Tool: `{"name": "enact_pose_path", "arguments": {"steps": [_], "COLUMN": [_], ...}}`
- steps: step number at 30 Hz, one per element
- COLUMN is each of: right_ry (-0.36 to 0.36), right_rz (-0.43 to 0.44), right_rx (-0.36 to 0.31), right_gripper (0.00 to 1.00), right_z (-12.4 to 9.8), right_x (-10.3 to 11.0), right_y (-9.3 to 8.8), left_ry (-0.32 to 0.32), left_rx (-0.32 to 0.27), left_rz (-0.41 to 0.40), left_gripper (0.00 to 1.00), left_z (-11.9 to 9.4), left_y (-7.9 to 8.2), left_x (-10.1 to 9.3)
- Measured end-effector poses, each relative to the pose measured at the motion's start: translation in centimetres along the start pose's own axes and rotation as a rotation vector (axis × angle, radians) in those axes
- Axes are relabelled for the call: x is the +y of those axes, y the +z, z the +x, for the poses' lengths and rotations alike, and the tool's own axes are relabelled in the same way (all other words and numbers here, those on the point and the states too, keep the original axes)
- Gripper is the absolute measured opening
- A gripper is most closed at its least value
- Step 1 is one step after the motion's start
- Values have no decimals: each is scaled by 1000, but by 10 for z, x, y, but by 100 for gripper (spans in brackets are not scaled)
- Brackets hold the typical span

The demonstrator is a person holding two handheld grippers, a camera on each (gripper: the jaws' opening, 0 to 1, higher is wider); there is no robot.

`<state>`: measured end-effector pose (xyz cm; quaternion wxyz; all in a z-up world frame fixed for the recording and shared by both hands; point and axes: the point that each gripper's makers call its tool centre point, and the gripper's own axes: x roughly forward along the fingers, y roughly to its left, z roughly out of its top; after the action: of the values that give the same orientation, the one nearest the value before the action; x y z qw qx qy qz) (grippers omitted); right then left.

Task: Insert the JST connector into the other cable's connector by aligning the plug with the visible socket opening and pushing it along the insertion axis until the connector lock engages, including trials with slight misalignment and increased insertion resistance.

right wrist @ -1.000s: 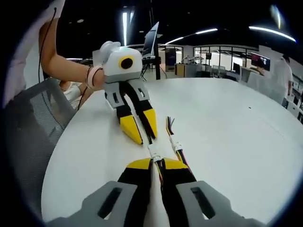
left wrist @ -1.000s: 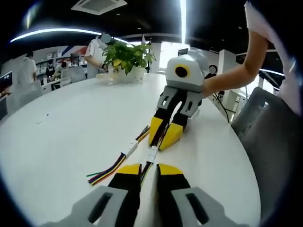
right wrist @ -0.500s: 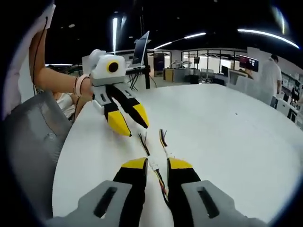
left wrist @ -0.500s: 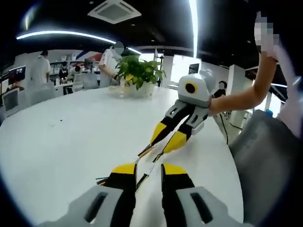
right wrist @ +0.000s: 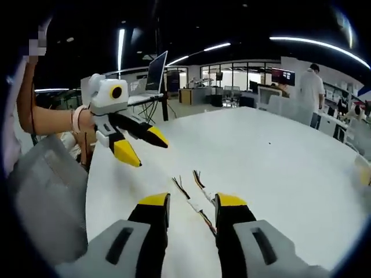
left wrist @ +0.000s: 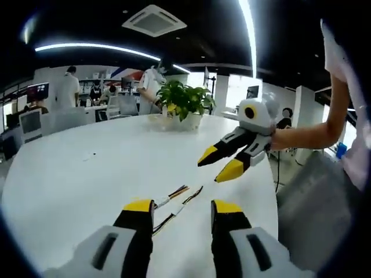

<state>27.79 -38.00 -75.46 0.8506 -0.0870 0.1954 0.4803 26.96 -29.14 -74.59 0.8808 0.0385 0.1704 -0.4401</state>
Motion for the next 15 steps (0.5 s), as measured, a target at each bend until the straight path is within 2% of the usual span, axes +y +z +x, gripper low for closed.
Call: {"name": "enact_pose_path", "arguments": {"steps": [2, 4, 8, 11, 15], "right_ry": [-20, -36, -49, -80, -79], "right_rz": [23, 30, 57, 57, 66], "right_rx": [-6, -6, -2, 18, 32], "right_gripper": [30, 31, 34, 34, 36], "right_z": [-6, -11, -16, -19, -27], "right_x": [0, 0, 6, 7, 14], "right_y": [3, 4, 5, 3, -1], "left_ry": [12, 12, 53, 114, 138], "left_rx": [-36, -41, -31, -52, -40], "left_rz": [42, 21, 0, 36, 13], "left_gripper": [32, 29, 37, 36, 41], "left_z": [-6, -11, -20, -30, -42], "left_y": [6, 7, 4, 7, 4], "left_x": [-3, -6, -9, -5, -7]}}
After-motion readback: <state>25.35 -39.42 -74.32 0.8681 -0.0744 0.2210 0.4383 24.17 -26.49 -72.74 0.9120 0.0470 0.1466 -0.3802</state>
